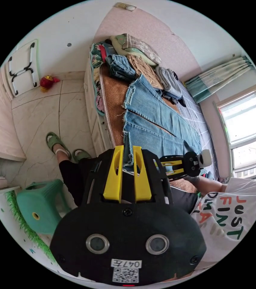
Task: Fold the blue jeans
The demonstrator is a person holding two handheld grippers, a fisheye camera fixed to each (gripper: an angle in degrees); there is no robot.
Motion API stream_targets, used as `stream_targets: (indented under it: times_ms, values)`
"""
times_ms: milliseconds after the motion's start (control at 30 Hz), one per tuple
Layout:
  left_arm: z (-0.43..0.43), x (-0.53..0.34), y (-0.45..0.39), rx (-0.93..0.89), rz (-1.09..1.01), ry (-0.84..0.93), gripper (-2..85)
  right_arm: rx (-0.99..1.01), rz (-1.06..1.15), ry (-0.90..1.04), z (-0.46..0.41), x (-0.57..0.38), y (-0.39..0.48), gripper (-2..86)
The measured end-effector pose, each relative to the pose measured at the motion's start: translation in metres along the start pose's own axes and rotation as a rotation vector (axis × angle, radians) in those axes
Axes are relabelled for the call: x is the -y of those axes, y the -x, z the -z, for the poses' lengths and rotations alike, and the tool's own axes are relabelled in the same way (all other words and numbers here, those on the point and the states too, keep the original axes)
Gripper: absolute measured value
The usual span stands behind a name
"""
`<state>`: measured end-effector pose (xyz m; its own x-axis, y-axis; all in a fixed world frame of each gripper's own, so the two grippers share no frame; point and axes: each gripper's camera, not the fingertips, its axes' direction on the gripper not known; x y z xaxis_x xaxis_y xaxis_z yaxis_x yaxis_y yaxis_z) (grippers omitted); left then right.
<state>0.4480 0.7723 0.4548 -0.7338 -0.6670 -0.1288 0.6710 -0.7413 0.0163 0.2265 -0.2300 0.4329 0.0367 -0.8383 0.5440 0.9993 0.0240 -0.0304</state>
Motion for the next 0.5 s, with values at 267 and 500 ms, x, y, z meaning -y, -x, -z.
stream_targets:
  times_ms: [267,500]
  values:
    - [-0.032,0.013,-0.033,-0.056,-0.023,0.053,4.0,0.076,-0.114,-0.014,-0.015,-0.010,0.000,-0.4]
    - [-0.156,0.083,-0.164,0.124,-0.215,0.232,-0.4,-0.346,-0.542,-0.209,0.061,-0.124,0.014,-1.2]
